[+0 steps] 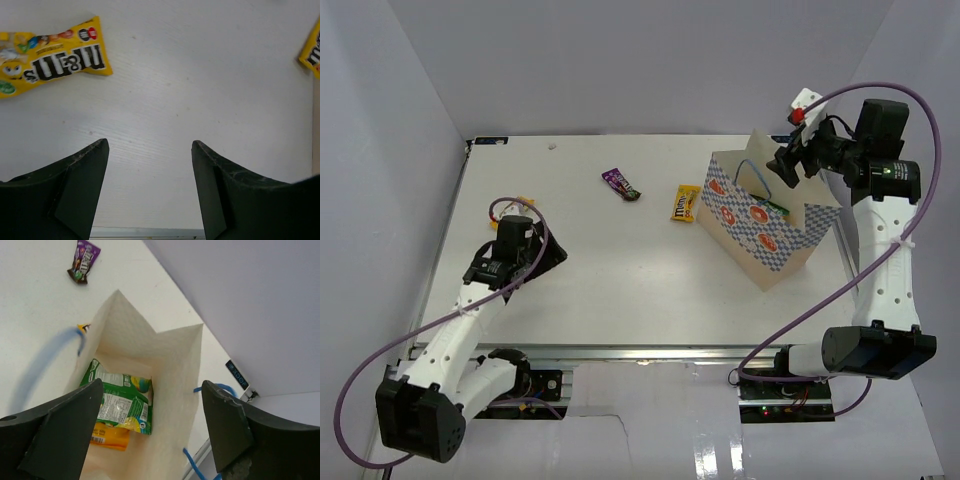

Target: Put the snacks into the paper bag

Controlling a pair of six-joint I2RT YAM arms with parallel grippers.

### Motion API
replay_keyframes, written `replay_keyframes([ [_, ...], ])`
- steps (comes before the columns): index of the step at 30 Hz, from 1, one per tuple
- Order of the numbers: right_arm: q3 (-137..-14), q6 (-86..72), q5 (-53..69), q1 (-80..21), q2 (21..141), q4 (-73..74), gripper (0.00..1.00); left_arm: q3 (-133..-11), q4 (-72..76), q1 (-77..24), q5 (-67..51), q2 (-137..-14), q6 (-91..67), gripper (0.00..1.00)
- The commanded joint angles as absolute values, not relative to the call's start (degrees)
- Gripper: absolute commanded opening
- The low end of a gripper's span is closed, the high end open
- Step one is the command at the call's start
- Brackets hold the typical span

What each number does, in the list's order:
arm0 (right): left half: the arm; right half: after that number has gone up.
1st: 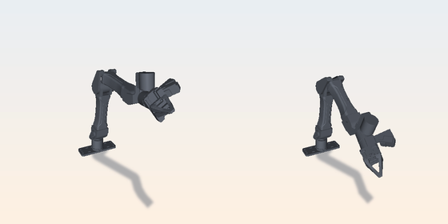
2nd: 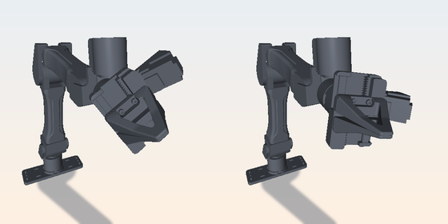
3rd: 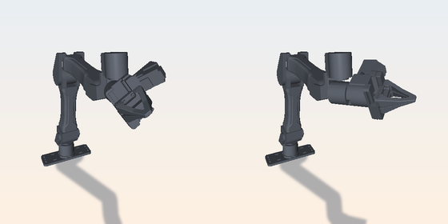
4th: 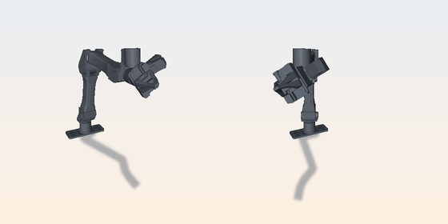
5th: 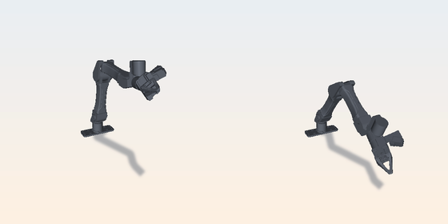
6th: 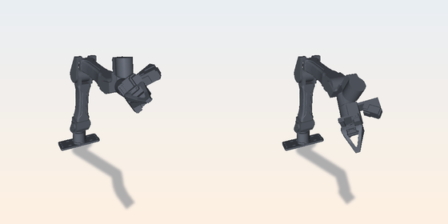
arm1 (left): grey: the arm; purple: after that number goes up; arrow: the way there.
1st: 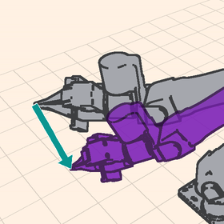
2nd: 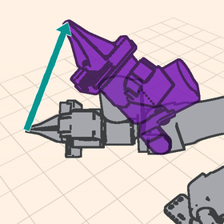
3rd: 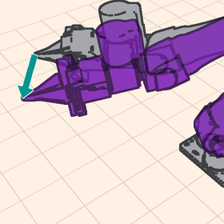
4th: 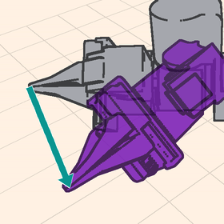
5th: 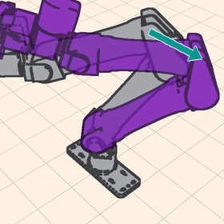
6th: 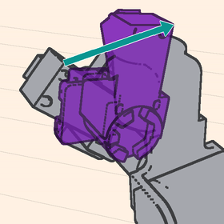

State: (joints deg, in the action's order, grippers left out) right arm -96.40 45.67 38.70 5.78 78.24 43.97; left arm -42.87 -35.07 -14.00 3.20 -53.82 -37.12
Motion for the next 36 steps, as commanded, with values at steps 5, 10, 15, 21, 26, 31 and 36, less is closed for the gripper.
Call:
replay_keyframes([
  [5, -105.6, 32.3, 38.9, 6.1, 77.5, 36.4, 0.95, -43.6, -50.5, -14.1, 15.3, -55.4, -73.5, 0.78],
  [10, -106.3, 25.5, 43.4, 6.1, 78.1, 32.5, 0.98, -39.5, -48.1, -13.2, 18.6, -54.8, -95.2, 0.85],
  [15, -104.9, 28.2, 56.4, 5.4, 78.2, 33.2, 0.94, -37.8, -36.5, -2.8, 14.4, -61.9, -97.0, 0.85],
  [21, -101.3, 27.5, 59.0, 3.0, 77.6, 33.3, 0.94, -40.2, -30.8, 3.2, 10.4, -73.7, -91.8, 0.85],
  [26, -99.8, 28.2, 59.4, 1.4, 77.3, 34.7, 0.94, -44.2, -30.3, 4.8, 8.9, -82.2, -89.3, 0.81],
  [31, -98.3, 28.9, 59.1, -2.1, 77.1, 35.5, 0.94, -47.2, -28.9, 5.9, 8.7, -85.4, -86.1, 0.68],
  [36, -96.8, 30.7, 59.3, -8.9, 77.1, 37.8, 0.95, -48.0, -26.1, 6.2, 8.5, -86.0, -80.4, 0.41],
])
